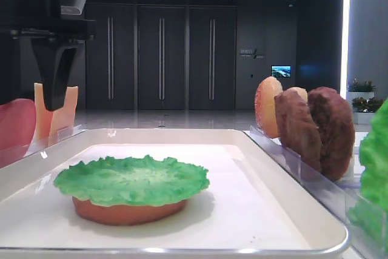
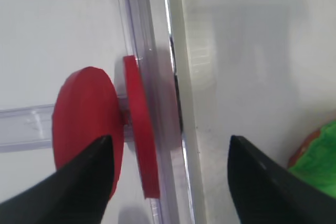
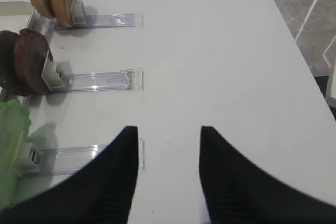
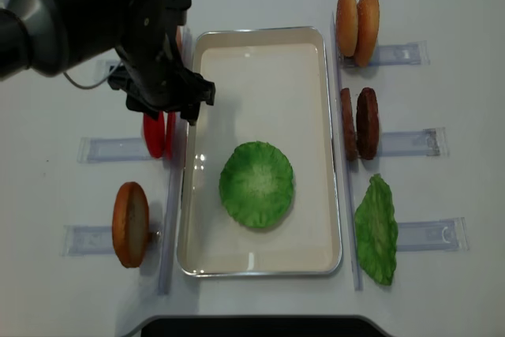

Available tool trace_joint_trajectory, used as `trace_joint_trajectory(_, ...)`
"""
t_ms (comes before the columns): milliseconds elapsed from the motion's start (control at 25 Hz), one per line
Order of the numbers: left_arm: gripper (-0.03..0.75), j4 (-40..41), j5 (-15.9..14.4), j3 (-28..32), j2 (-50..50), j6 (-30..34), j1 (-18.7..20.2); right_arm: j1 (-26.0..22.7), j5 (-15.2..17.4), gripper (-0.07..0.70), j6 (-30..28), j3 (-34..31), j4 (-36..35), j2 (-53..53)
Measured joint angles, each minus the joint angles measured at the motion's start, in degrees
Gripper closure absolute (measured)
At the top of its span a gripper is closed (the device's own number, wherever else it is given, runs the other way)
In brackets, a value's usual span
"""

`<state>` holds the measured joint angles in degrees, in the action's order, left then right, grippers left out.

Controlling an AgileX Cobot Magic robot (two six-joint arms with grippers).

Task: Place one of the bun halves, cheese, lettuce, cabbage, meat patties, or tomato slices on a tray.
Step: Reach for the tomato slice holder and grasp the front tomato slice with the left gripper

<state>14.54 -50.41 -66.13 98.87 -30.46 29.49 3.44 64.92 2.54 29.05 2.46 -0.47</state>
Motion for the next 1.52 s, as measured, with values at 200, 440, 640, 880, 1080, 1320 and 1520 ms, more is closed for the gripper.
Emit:
trace_joint_trajectory(200, 0.199, 0.19, 0.41, -0.02, 1.94, 0.0, 0.0, 0.0, 0.0, 0.358, 0.0, 0.0, 0.0, 0.0)
trace_joint_trajectory(440, 0.199, 0.68, 1.19, -0.02, 3.71, 0.0, 0.0, 0.0, 0.0, 0.358, 0.0, 0.0, 0.0, 0.0)
trace_joint_trajectory(640, 0.199, 2.33, 1.63, -0.02, 3.71, -0.05, 0.0, 0.0, 0.0, 0.358, 0.0, 0.0, 0.0, 0.0)
trace_joint_trajectory(880, 0.199, 2.48, 1.69, -0.02, 3.71, -0.09, 0.0, 0.0, 0.0, 0.358, 0.0, 0.0, 0.0, 0.0)
trace_joint_trajectory(1080, 0.242, 2.53, 1.69, -0.02, 3.71, -0.09, 0.0, 0.0, 0.0, 0.358, 0.0, 0.0, 0.0, 0.0)
trace_joint_trajectory(1320, 0.432, 2.63, 1.69, -0.02, 3.71, -0.09, 0.0, 0.0, 0.0, 0.358, 0.0, 0.0, 0.0, 0.0)
trace_joint_trajectory(1520, 0.643, 3.11, 0.41, -0.28, 3.71, -0.09, 0.0, 0.0, 0.0, 0.358, 0.0, 0.0, 0.0, 0.0)
